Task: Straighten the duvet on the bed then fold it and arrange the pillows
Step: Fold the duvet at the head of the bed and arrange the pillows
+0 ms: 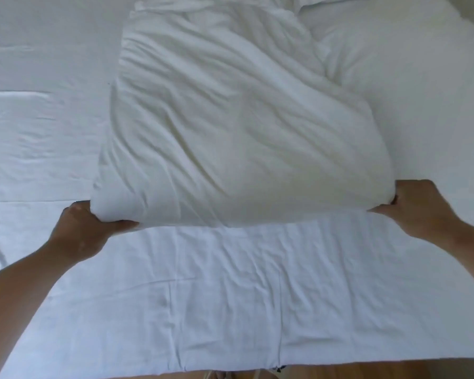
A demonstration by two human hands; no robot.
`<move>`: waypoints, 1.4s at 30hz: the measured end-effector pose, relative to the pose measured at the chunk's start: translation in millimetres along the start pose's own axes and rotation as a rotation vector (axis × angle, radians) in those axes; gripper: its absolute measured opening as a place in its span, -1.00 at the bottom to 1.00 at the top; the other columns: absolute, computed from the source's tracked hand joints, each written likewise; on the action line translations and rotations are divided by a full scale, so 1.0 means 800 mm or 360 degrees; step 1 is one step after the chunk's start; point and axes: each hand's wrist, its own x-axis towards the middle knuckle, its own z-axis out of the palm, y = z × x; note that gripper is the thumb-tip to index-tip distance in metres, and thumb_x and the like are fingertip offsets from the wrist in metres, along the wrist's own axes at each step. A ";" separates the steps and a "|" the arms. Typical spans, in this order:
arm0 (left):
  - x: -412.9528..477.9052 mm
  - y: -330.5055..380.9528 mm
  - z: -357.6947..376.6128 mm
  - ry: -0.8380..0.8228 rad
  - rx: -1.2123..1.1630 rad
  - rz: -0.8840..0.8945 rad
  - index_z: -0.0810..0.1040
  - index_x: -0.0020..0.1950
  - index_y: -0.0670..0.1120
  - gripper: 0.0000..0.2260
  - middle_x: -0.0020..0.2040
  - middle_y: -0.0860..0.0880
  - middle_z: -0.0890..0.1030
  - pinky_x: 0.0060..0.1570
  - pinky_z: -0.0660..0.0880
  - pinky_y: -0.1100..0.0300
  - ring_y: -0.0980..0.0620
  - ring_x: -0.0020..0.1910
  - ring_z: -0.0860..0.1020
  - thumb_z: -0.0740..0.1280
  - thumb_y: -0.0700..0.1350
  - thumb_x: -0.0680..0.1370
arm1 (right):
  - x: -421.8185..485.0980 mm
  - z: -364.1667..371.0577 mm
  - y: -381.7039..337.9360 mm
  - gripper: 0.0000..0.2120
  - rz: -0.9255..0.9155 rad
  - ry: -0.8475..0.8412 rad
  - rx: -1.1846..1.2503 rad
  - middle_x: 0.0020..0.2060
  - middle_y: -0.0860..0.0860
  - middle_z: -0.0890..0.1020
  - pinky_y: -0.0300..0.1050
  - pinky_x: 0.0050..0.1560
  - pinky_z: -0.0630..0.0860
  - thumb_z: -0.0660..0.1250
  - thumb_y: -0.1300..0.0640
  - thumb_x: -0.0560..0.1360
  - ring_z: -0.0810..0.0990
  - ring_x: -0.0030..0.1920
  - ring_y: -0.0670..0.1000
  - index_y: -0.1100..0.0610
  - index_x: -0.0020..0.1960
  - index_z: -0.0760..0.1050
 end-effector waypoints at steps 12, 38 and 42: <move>0.014 -0.015 -0.028 -0.0651 -0.0595 0.0033 0.56 0.25 0.10 -0.30 0.10 0.15 0.69 0.18 0.43 0.00 0.04 0.22 0.58 0.55 0.16 0.11 | 0.032 -0.004 -0.048 -0.77 0.0626 -0.0105 0.1854 0.01 -0.03 0.69 0.09 0.10 0.52 0.28 0.23 0.53 0.61 0.10 0.09 0.02 0.12 0.58; 0.007 -0.015 0.054 -0.0471 -0.1485 -0.0370 0.56 0.28 -0.12 -0.31 0.12 -0.04 0.72 0.22 0.53 -0.21 -0.09 0.15 0.66 0.65 0.06 0.23 | 0.010 0.106 -0.045 -0.49 0.0741 -0.0409 0.2483 0.25 -0.05 0.65 0.42 0.14 0.54 0.46 0.14 0.39 0.60 0.25 0.14 -0.13 0.30 0.50; 0.005 -0.019 0.055 -0.0344 -0.1500 -0.0373 0.60 0.24 -0.19 -0.60 0.09 -0.07 0.73 0.10 0.57 -0.01 -0.08 0.11 0.68 0.52 -0.11 0.44 | 0.005 0.106 -0.068 -0.24 0.0778 -0.0280 0.2446 0.16 0.03 0.70 0.02 -0.11 0.68 0.71 0.00 0.09 0.72 0.09 0.05 0.03 0.25 0.56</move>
